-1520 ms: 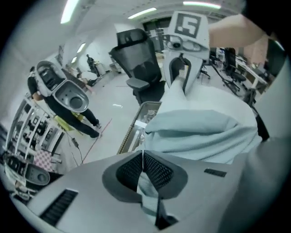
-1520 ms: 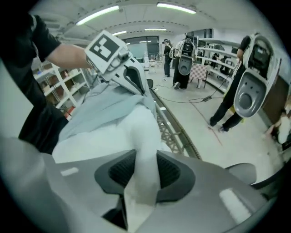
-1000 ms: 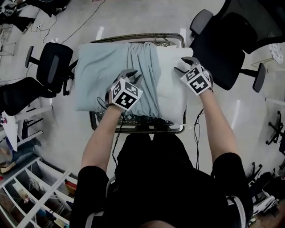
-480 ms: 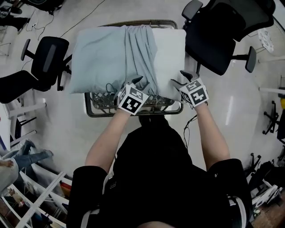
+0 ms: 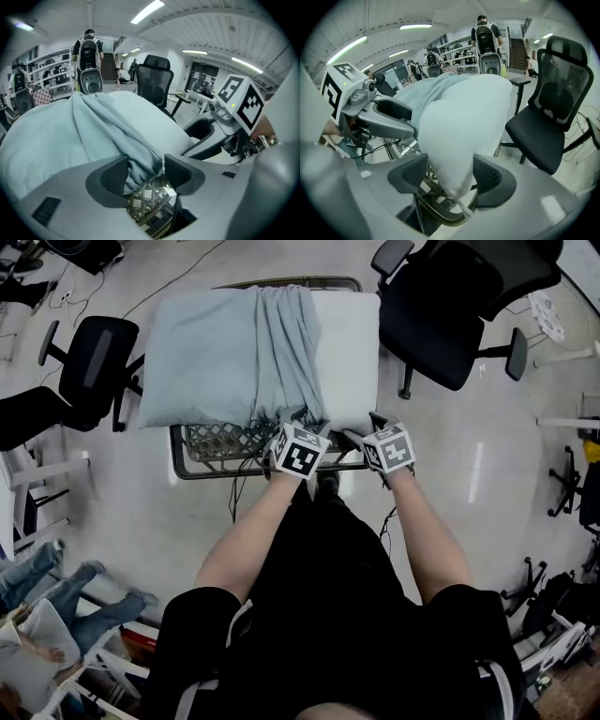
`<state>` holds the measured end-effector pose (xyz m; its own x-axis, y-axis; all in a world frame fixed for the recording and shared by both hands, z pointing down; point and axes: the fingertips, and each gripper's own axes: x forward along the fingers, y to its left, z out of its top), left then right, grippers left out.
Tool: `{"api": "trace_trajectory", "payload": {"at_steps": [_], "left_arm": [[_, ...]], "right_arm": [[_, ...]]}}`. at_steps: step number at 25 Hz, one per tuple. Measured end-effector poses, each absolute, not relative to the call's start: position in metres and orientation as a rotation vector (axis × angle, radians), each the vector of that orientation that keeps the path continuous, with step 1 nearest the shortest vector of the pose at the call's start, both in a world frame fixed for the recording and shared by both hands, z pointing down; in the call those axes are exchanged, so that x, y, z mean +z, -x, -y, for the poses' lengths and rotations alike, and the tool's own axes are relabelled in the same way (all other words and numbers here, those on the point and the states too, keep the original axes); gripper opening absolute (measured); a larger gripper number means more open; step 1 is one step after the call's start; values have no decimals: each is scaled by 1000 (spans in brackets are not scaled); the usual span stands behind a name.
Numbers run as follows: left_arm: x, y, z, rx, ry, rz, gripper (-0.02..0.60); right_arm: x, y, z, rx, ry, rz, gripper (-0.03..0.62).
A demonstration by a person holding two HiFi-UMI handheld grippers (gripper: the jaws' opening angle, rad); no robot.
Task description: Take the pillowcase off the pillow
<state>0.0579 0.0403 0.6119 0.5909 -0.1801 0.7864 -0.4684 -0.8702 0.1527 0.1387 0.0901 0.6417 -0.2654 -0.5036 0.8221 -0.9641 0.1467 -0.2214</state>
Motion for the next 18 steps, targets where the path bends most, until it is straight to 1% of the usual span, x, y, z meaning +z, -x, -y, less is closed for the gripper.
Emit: {"api": "trace_trajectory", "payload": {"at_steps": [4,5,6,7,8,9,14,18], "left_arm": [[624,-64,-29,1217,-2501,631,223],[625,-64,-27,1259,-2524,637,199],[624,-61,-26,1308,-2550,639,156],[624,-58,-24,1350,-2570,639,101],[622,-53,-23,1378,-2576,643,61],[620,-46,-20,1388,-2566,660,41],[597,19,20,1343,-2437,871,32],[578,64,50,1340,-2396,952,32]], "right_arm": [[641,-138,-77,918,-1335,1886,198],[637,-139,-76,885,-1311,1890,179],[634,-142,-74,867,-1294,1894,162],[629,-146,-73,861,-1287,1897,151],[625,-151,-71,856,-1288,1897,142],[619,-157,-69,846,-1295,1897,132],[584,-201,-52,796,-1350,1925,124],[564,-225,-44,794,-1362,1954,124]]}}
